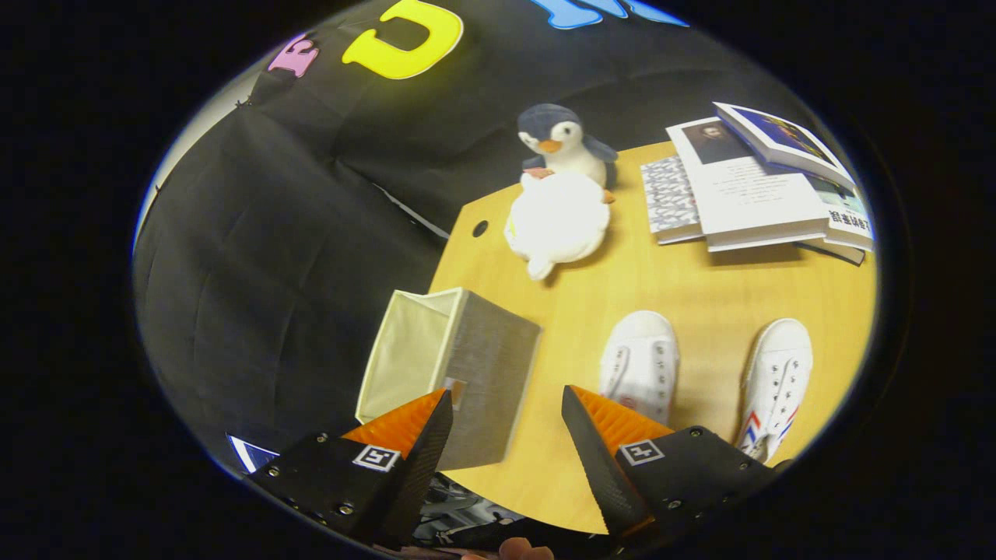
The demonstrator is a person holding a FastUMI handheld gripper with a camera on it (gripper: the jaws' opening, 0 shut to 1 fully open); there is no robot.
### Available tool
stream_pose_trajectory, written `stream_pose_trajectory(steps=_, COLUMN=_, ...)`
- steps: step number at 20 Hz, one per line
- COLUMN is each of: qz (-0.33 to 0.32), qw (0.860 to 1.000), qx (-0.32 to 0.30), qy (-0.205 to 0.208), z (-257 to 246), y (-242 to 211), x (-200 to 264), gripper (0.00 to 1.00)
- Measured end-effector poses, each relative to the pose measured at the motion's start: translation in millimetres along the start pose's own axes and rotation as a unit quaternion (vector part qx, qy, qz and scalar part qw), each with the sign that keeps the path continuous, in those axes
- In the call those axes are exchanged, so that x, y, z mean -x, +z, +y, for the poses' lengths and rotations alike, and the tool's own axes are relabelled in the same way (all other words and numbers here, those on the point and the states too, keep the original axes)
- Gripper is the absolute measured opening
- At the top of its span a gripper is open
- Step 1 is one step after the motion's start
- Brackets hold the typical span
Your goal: Open the storage box then place both shoes into the box .Put the left shoe in first, then the right shoe, with the right side of both shoes facing outward in a uniform manner.
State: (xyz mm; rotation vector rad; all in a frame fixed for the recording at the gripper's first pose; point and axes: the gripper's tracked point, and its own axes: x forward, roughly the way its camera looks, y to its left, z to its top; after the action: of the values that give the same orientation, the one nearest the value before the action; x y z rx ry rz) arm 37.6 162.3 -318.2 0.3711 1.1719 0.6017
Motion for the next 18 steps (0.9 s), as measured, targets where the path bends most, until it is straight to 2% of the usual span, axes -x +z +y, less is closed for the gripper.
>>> stream_pose_trajectory(steps=4, qz=0.048, qw=0.996, qx=0.038, qy=-0.062, z=-54, y=-29, x=-1, gripper=0.87)
stream_pose_trajectory(steps=8, qz=0.081, qw=0.992, qx=0.052, qy=-0.081, z=-78, y=-56, x=-7, gripper=0.87)
stream_pose_trajectory(steps=13, qz=0.106, qw=0.986, qx=0.075, qy=-0.105, z=-96, y=-67, x=-21, gripper=0.87)
stream_pose_trajectory(steps=18, qz=0.13, qw=0.971, qx=0.134, qy=-0.151, z=-118, y=-67, x=-45, gripper=0.87)
